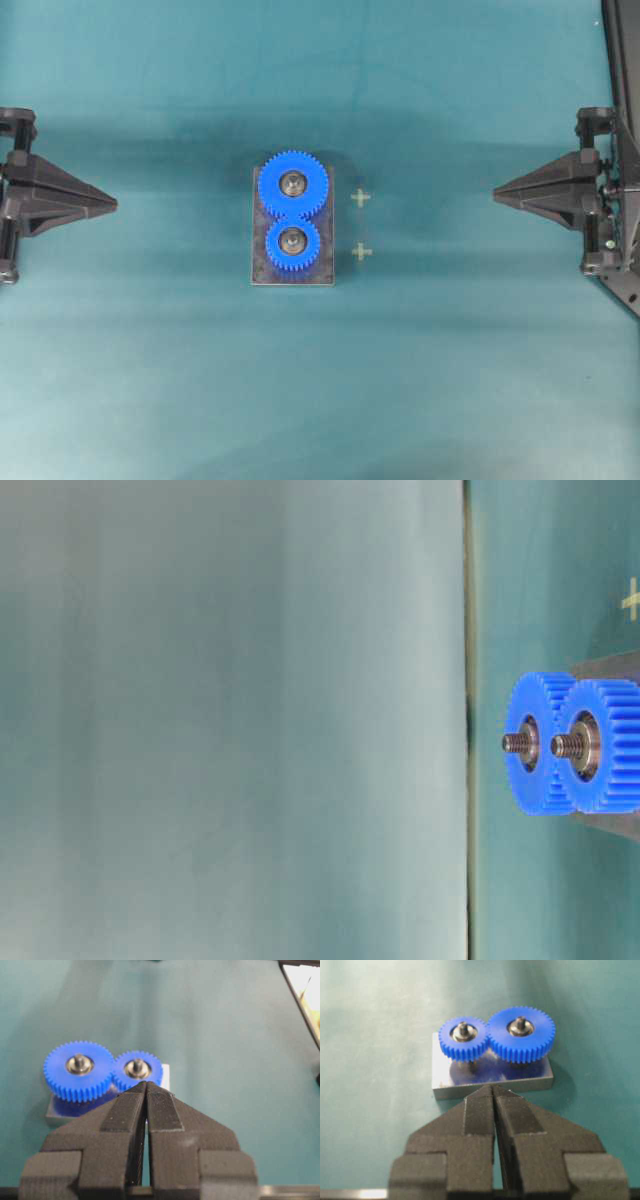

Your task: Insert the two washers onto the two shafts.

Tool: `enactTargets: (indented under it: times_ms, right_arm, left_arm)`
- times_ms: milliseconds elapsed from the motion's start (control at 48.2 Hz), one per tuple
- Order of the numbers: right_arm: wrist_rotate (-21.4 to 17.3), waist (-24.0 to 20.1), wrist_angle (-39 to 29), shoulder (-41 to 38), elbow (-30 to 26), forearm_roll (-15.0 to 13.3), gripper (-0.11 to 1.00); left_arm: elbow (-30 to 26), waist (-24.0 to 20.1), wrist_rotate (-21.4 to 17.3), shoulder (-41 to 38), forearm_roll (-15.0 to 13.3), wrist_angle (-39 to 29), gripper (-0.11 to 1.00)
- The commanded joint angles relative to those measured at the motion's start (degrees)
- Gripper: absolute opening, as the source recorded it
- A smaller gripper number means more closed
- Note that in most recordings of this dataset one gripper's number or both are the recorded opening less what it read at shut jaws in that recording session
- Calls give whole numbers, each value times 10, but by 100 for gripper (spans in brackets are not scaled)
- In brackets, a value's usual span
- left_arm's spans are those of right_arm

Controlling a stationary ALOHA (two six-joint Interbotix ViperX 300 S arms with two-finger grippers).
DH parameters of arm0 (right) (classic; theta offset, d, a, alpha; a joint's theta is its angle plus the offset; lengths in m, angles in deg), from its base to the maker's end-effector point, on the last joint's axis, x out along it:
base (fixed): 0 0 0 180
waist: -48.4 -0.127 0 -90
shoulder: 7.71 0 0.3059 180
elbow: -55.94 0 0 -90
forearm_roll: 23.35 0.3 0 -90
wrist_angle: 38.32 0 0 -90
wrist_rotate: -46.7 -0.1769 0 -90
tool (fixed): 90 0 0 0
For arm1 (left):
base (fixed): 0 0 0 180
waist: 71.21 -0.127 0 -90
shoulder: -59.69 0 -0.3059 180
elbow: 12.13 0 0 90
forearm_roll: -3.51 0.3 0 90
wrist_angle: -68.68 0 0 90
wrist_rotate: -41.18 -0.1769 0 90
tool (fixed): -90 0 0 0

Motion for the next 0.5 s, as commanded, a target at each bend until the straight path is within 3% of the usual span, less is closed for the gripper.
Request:
enactTargets:
  times_ms: [0,477]
  right_arm:
    - [-6,3,5,-3,-4,1,9]
    - [-6,4,5,-3,3,1,9]
  left_arm:
    - [-3,-1,3,-3,2,5,0]
    - [15,-1,4,1,2,12,0]
